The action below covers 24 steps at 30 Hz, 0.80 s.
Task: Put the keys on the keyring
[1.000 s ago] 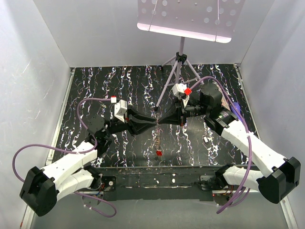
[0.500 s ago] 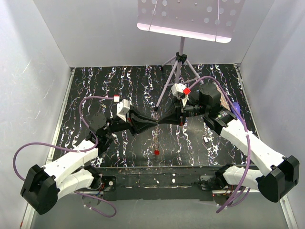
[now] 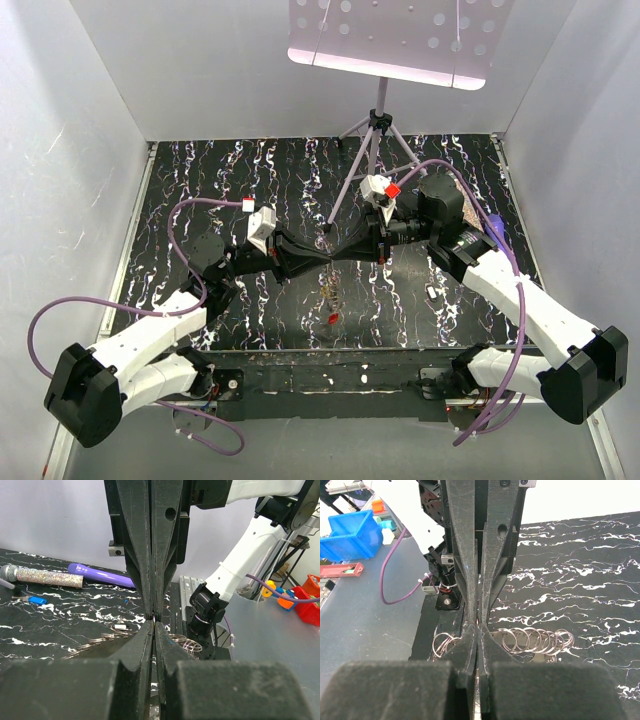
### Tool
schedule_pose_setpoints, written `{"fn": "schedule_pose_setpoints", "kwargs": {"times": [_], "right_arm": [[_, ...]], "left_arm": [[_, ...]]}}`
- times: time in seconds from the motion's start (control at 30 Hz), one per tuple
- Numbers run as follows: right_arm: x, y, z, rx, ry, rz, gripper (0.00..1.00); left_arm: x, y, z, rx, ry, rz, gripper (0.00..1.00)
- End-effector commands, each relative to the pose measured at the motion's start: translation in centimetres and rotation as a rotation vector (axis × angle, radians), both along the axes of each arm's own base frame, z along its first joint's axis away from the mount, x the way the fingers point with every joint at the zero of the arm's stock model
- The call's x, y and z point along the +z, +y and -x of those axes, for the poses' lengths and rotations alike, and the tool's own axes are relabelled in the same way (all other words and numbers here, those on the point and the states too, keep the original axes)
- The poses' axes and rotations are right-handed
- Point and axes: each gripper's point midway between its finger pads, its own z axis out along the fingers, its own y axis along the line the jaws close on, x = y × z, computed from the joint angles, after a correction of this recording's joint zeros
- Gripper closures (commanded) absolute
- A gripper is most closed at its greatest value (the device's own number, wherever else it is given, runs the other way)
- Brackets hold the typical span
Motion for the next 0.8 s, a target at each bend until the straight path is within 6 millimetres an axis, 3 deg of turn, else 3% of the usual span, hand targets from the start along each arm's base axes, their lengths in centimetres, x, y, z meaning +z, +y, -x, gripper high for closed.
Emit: {"fn": "schedule_pose_setpoints", "kwargs": {"times": [0.0,0.6,0.7,0.77], "right_arm": [[2.04,0.06,0.41,0.021,-0.070,-0.053,0.99],[1.92,0.06,0.80,0.032,-0.073,-0.048,0.99],[1.96,0.06,0.87,0.034,-0.075,-0.049,0.99],[1.88,0.05,0.91,0.035,-0.072,-0.048,0.99]], "left_arm": [[0.91,-0.25,0.03,-0.008,-0.003,-0.010,0.97],[1.09,-0.24,-0.07,-0.005,0.009,-0.019,0.92],[1.15,-0.31,0.09,-0.016,0.007,-0.019,1.00],[1.15,-0.25,0.16,-0.015,0.007,-0.017,1.00]]}}
